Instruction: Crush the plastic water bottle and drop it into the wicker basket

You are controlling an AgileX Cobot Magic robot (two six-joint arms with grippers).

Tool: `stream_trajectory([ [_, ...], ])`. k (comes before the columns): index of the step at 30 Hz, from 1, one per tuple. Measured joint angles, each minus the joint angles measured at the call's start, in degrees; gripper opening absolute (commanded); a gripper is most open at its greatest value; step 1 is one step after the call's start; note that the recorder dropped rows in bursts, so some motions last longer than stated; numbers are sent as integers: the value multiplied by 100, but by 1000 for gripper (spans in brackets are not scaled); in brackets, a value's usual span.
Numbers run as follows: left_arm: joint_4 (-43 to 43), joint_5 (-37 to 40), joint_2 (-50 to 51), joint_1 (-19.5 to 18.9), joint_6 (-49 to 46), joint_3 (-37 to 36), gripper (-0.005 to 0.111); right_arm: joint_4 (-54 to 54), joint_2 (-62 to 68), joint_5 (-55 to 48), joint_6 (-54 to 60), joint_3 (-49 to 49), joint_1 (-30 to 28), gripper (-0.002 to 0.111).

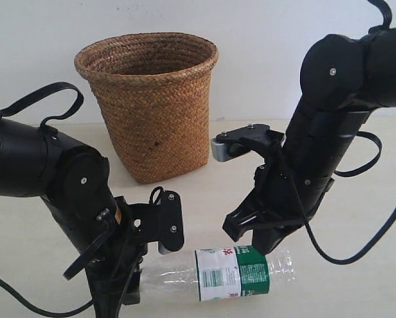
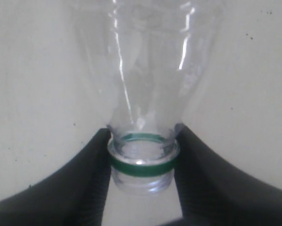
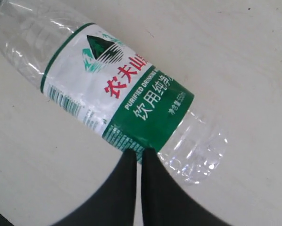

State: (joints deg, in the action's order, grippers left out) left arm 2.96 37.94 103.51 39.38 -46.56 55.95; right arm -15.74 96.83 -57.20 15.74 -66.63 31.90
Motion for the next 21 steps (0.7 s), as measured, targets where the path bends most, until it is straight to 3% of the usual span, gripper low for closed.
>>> stream_trajectory([
  [21, 0, 480, 90, 0, -118, 0, 4, -67, 617, -24, -190, -9, 0, 0],
])
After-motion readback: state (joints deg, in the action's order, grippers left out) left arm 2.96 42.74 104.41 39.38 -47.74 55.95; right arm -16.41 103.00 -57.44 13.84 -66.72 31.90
